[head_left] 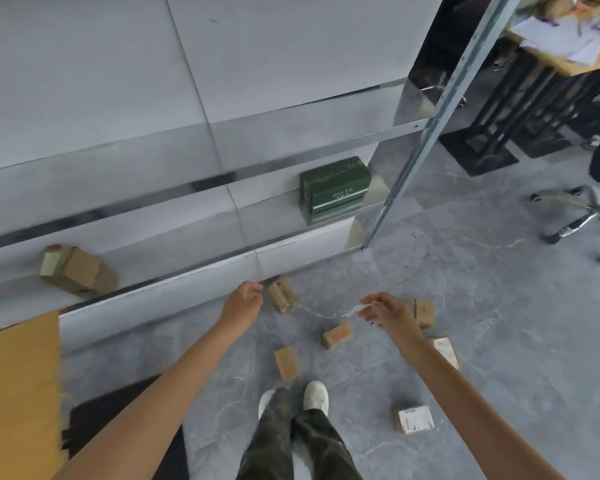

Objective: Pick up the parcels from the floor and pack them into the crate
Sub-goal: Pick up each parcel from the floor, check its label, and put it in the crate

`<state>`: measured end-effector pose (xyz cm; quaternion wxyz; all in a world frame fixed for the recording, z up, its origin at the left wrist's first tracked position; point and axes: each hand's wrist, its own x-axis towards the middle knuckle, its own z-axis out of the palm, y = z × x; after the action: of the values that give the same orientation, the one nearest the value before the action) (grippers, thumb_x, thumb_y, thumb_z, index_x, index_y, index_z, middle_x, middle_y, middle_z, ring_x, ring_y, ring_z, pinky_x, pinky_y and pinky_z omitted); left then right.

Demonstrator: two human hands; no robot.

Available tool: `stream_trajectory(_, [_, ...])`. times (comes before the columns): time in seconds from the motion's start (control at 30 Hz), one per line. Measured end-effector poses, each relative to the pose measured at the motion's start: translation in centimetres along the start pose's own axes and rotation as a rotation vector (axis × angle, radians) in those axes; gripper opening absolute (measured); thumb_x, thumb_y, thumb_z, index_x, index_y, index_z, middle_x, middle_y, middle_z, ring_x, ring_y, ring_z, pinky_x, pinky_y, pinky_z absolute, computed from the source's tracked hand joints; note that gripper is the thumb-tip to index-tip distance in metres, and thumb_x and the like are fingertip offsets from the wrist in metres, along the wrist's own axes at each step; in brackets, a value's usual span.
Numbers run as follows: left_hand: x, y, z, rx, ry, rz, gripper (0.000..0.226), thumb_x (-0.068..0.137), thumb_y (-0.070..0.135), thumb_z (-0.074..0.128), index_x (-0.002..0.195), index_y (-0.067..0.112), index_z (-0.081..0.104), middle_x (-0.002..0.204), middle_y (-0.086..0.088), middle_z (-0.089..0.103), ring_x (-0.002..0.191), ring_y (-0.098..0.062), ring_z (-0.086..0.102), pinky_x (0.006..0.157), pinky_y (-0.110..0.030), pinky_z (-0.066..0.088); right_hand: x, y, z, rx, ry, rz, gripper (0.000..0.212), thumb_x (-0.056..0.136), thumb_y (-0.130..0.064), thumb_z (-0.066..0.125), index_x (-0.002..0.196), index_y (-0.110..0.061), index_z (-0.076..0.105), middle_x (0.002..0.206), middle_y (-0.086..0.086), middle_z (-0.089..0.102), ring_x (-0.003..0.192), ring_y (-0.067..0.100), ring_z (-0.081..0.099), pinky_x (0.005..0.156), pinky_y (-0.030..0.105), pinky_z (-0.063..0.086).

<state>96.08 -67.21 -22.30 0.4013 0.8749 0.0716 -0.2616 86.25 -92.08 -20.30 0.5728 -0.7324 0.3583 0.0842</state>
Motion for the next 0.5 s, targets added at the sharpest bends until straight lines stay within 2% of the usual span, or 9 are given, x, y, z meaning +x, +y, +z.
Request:
stream_trajectory(0.1, [5.1, -2.7, 2.0, 0.02, -0.033, -0.077, 0.029, 0.093, 0.01, 0.047, 0.12, 0.008, 0.057, 0.127, -0.013, 0.058, 0.119, -0.027, 0.053, 0.102, -0.034, 0.04, 4.5, 2.1, 2.3, -0.064, -0.033, 0.064, 0.029, 0.092, 0.005, 0.037, 0.083, -0.008, 0.061, 0.075, 0.009, 0.063, 0.065, 0.018, 0.055, 0.05, 0.013, 0.041])
stream_trajectory(0.17, [9.1, -5.2, 3.8, 0.038, -0.04, -0.132, 0.029, 0.093, 0.01, 0.049, 0.12, 0.006, 0.059, 0.127, -0.013, 0.059, 0.12, -0.026, 0.053, 0.1, -0.03, 0.038, 8.2, 4.5, 4.7, -0.074, -0.031, 0.093, 0.033, 0.089, 0.007, 0.038, 0.074, -0.012, 0.061, 0.068, 0.009, 0.062, 0.063, 0.021, 0.056, 0.051, 0.014, 0.043])
stream_trajectory(0.23, [13.7, -8.5, 6.6, 0.048, -0.05, -0.179, 0.029, 0.093, 0.011, 0.049, 0.12, 0.006, 0.06, 0.127, -0.013, 0.06, 0.12, -0.026, 0.053, 0.097, -0.028, 0.037, 12.6, 7.8, 7.6, -0.122, -0.038, 0.118, 0.033, 0.087, 0.005, 0.04, 0.073, -0.014, 0.063, 0.069, 0.007, 0.064, 0.068, 0.023, 0.059, 0.057, 0.021, 0.044])
stream_trajectory(0.33, [21.3, -15.0, 12.0, 0.075, -0.096, -0.255, 0.026, 0.095, 0.015, 0.044, 0.112, 0.008, 0.062, 0.125, -0.015, 0.06, 0.119, -0.028, 0.053, 0.093, -0.027, 0.038, 19.8, 14.4, 12.7, -0.221, -0.059, 0.135, 0.029, 0.087, 0.0, 0.041, 0.08, -0.016, 0.064, 0.075, 0.004, 0.064, 0.073, 0.022, 0.06, 0.058, 0.024, 0.043])
stream_trajectory(0.4, [26.8, -19.7, 16.3, 0.077, -0.113, -0.293, 0.024, 0.096, 0.015, 0.04, 0.103, 0.009, 0.063, 0.122, -0.017, 0.061, 0.116, -0.03, 0.054, 0.092, -0.028, 0.04, 25.4, 19.6, 16.4, -0.297, -0.092, 0.126, 0.026, 0.089, -0.007, 0.042, 0.091, -0.017, 0.066, 0.081, 0.005, 0.066, 0.072, 0.021, 0.06, 0.058, 0.026, 0.045])
stream_trajectory(0.5, [35.4, -26.3, 23.0, 0.019, -0.127, -0.37, 0.036, 0.097, 0.017, 0.036, 0.122, -0.003, 0.054, 0.129, -0.023, 0.054, 0.118, -0.035, 0.051, 0.098, -0.036, 0.041, 34.7, 27.4, 21.9, -0.389, -0.124, 0.101, 0.027, 0.093, -0.012, 0.041, 0.11, -0.013, 0.063, 0.096, 0.009, 0.065, 0.078, 0.02, 0.057, 0.069, 0.03, 0.046])
